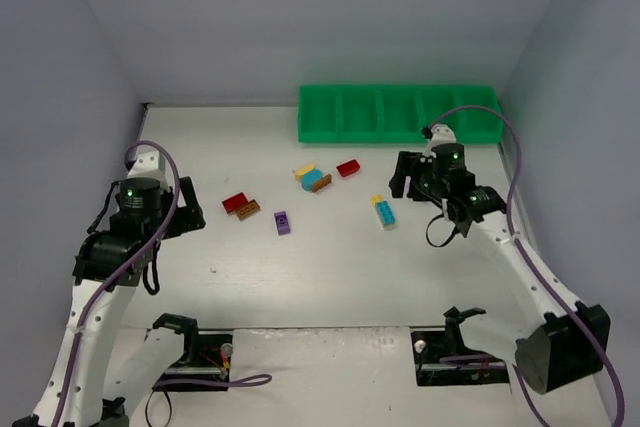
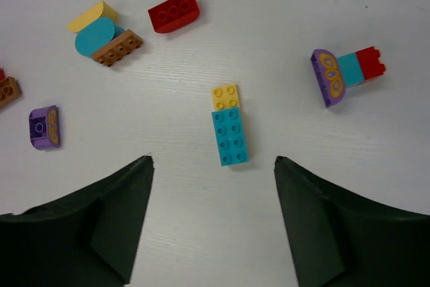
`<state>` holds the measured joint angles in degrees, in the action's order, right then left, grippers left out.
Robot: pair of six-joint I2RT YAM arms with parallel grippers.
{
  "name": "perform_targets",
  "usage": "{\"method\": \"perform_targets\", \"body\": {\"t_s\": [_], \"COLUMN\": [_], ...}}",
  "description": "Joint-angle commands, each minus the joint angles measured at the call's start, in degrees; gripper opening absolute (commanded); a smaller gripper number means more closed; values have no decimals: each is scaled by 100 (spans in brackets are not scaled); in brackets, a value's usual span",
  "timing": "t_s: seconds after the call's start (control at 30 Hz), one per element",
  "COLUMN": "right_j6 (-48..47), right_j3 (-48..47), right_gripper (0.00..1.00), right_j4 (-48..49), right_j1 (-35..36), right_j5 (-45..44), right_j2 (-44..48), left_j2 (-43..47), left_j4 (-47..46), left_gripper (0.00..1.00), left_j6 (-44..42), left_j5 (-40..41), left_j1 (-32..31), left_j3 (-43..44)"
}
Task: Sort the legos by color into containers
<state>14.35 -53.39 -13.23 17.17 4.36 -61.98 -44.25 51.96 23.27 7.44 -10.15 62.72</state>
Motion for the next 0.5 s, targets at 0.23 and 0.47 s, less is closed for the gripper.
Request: {"method": "perform_targets", "body": {"t_s": [0.23, 0.47], "right_j6": [332, 410], "right_j3": [-1312, -2402], "right_gripper": [93, 99], "right_j4": [1261, 1271], "right_j1": [533, 744], "right_j5": [136, -583], "right_j2": [-2589, -4267], "left_j2": [-418, -374], "left_j4": [-1073, -1505], "left_gripper": [83, 83], "left_j6": [-77, -33], "left_j5": [-489, -744], "left_j1": [13, 5], "left_j3": [-365, -770]}}
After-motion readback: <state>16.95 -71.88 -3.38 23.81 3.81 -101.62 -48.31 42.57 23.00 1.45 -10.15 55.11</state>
